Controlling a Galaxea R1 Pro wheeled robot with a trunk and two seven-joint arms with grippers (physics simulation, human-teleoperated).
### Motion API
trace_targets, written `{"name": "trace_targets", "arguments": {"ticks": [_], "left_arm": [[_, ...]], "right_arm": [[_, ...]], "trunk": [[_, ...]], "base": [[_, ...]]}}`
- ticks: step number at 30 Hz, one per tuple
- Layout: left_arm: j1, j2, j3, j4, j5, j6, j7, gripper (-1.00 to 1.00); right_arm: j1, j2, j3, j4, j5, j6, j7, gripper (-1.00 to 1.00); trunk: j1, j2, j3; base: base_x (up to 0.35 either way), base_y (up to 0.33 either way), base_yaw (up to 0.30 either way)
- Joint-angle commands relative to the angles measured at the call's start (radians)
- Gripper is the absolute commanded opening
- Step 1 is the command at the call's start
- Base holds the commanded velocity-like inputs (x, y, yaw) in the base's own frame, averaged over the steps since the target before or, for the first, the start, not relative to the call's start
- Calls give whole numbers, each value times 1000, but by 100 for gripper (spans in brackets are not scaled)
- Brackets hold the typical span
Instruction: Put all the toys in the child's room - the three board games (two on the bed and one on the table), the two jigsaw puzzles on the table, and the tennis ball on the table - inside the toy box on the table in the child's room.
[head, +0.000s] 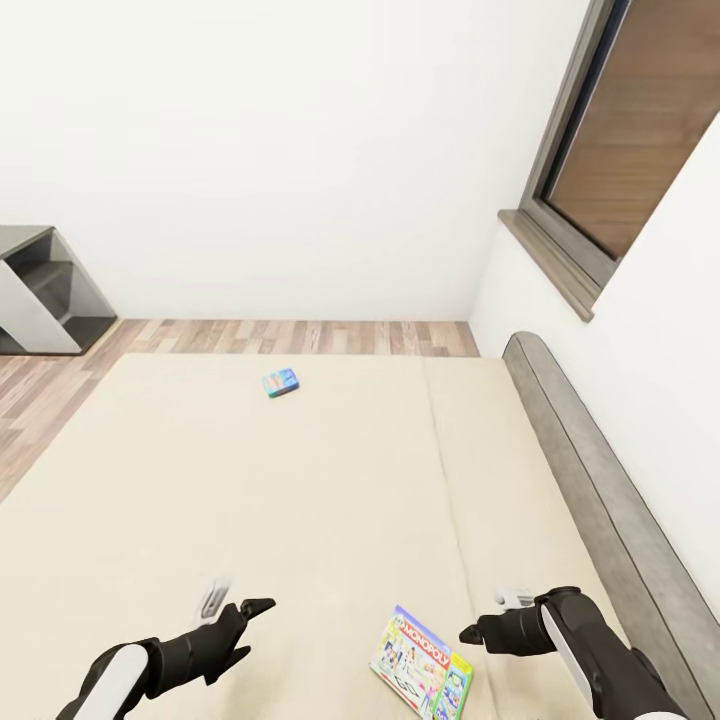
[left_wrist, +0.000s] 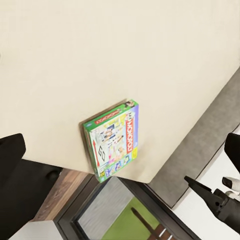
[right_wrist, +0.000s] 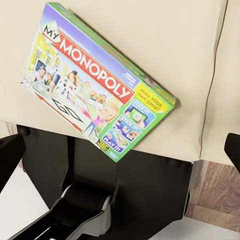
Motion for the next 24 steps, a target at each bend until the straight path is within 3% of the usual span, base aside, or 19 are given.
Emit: {"name": "trace_targets", "arguments": {"ticks": [1, 6, 11, 24], "left_arm": [[-1, 0, 2, 0, -6, 5, -6, 100], [-1, 0, 3, 1, -6, 5, -6, 100], [1, -25, 19, -11, 5, 20, -13, 100], [1, -25, 19, -11, 5, 20, -13, 100]], "right_arm": [[0, -1, 1, -1, 1, 3, 3, 100], [0, -1, 1, -1, 1, 2, 3, 100], [-29, 12, 5, -22, 5, -20, 3, 100], [-49, 12, 5, -22, 5, -20, 3, 100]], "trunk": [[1, -2, -2], [1, -2, -3], [1, -2, -3], [1, -2, -3]], "base": [[0, 0, 0], [0, 0, 0], [0, 0, 0], [0, 0, 0]]}}
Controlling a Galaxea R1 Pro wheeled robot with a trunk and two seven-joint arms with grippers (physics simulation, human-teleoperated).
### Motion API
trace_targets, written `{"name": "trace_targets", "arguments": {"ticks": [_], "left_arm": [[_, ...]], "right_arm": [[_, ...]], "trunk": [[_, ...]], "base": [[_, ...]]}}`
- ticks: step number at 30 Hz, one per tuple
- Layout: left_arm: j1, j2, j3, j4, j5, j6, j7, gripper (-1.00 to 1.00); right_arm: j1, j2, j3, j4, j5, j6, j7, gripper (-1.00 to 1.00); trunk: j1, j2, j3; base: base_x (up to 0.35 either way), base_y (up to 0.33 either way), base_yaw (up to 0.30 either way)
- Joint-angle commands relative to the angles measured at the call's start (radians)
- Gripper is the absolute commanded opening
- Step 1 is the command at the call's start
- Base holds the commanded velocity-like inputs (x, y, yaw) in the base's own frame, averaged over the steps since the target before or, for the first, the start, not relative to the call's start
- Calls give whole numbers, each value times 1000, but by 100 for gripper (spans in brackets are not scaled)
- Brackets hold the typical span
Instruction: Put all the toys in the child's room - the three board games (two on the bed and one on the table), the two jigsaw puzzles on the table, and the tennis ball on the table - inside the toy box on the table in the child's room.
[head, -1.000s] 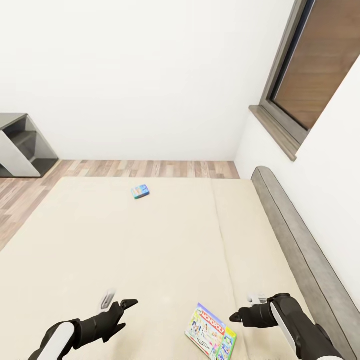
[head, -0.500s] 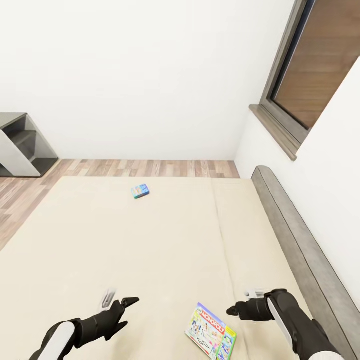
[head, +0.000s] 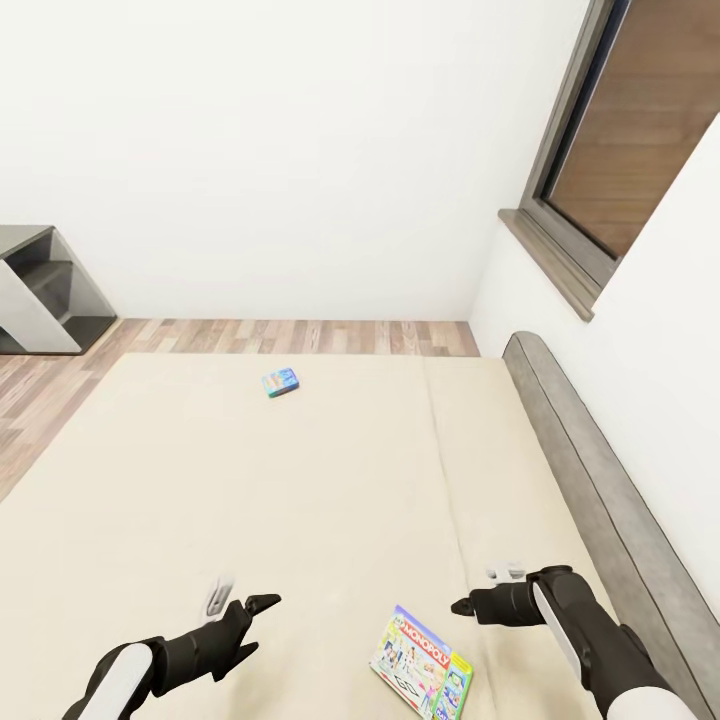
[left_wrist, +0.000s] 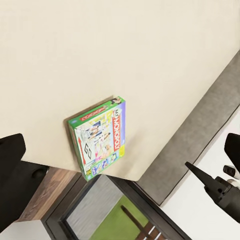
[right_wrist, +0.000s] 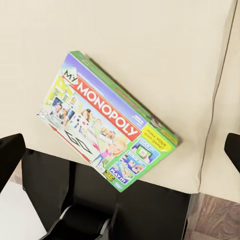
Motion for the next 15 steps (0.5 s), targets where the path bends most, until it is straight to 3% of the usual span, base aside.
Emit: {"name": "trace_targets", "arguments": {"ticks": [1, 15], "left_arm": [[-1, 0, 2, 0, -6, 5, -6, 100], [-1, 0, 2, 0, -6, 5, -6, 100]], "right_arm": [[-1, -1, 1, -1, 1, 4, 3, 100], [-1, -1, 1, -1, 1, 4, 3, 100]], "trunk": [[1, -2, -2], [1, -2, -2]], "base": [[0, 0, 0], [0, 0, 0]]}}
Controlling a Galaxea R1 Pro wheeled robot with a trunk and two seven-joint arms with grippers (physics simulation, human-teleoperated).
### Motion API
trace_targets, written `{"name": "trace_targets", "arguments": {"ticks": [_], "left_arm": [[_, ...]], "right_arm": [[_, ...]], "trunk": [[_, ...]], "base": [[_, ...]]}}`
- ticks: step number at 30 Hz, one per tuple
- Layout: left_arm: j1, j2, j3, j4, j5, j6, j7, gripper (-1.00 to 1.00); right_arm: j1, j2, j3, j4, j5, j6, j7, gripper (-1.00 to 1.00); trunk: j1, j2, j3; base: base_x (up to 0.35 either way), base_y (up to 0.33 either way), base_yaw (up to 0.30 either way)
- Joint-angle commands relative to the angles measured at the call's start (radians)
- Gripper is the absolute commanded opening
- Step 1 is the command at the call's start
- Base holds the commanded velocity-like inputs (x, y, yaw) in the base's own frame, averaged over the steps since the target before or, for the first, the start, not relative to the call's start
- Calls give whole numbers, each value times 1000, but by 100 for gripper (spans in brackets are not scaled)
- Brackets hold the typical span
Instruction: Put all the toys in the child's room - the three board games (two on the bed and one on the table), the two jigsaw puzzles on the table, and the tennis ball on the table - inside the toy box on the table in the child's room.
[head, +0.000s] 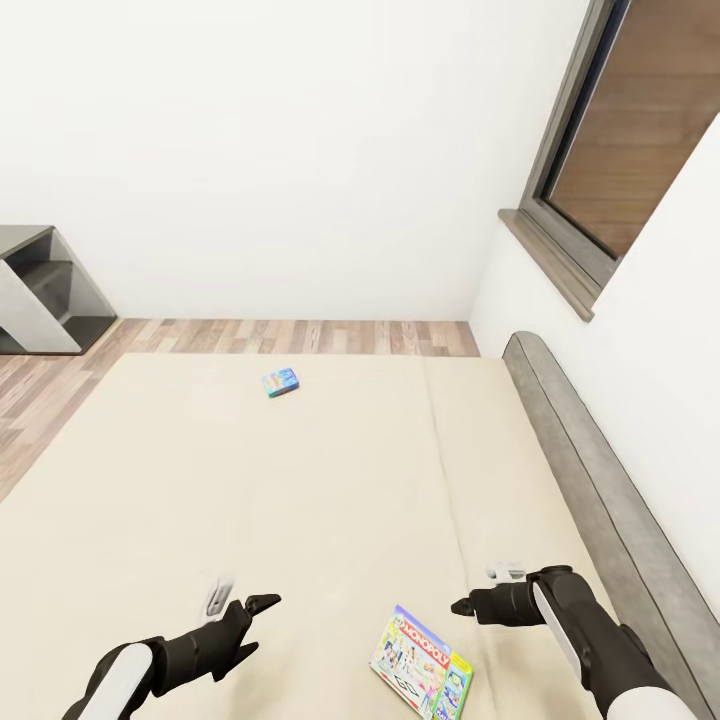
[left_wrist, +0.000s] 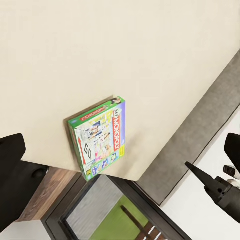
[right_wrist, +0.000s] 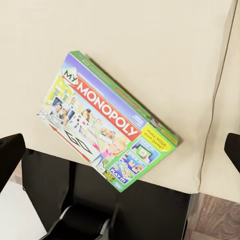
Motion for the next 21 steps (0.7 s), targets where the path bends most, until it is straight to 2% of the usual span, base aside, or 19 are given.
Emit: {"name": "trace_targets", "arguments": {"ticks": [1, 21], "left_arm": [[-1, 0, 2, 0, -6, 5, -6, 100], [-1, 0, 1, 2, -5, 6, -6, 100]], "right_arm": [[-1, -1, 1, -1, 1, 4, 3, 100], [-2, 0, 1, -2, 1, 7, 3, 100]], "trunk": [[1, -2, -2], [1, -2, -2]], "base": [[0, 0, 0], [0, 0, 0]]}}
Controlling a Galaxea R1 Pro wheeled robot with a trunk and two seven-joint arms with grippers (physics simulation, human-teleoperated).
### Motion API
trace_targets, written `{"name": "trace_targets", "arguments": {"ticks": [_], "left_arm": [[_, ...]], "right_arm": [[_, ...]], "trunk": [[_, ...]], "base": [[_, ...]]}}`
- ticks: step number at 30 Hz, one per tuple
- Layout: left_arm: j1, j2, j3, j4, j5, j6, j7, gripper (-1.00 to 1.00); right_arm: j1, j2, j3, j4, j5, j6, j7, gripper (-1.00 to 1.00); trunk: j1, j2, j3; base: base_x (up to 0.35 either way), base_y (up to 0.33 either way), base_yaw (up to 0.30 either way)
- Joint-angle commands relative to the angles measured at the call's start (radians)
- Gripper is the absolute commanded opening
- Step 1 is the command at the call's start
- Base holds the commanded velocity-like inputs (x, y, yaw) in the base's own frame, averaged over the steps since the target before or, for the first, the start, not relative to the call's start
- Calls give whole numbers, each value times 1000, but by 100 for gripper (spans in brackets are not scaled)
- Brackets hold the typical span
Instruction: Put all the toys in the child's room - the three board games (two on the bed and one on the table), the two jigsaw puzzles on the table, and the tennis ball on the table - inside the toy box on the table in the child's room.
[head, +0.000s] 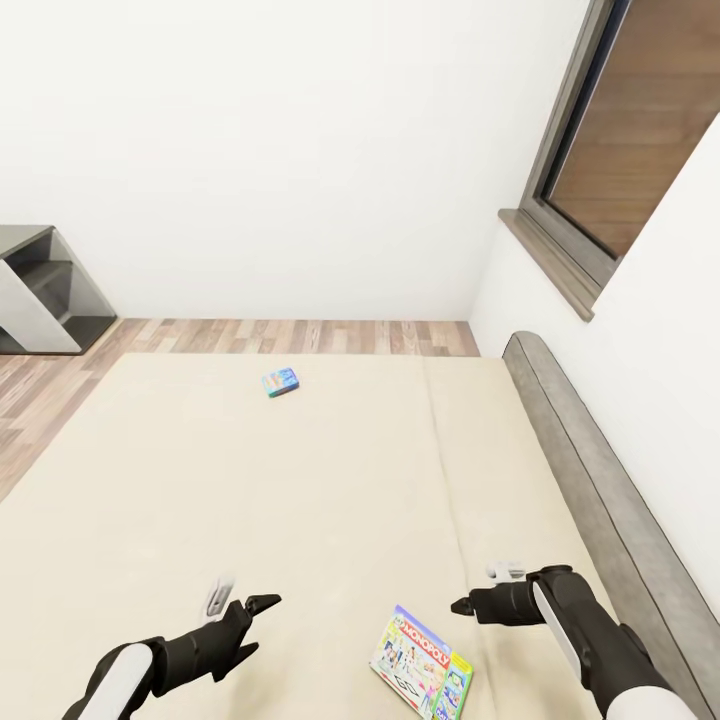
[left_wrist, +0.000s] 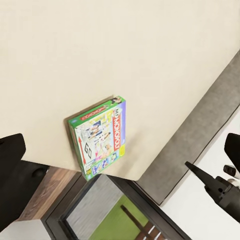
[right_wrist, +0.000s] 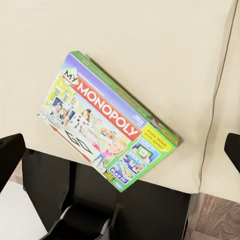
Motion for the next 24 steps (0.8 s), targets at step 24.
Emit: {"name": "trace_targets", "arguments": {"ticks": [24], "left_arm": [[-1, 1, -3, 13, -3, 7, -6, 100]], "right_arm": [[-6, 1, -3, -9, 0, 1, 2, 100]], "trunk": [[1, -2, -31]], "base": [[0, 0, 0]]}}
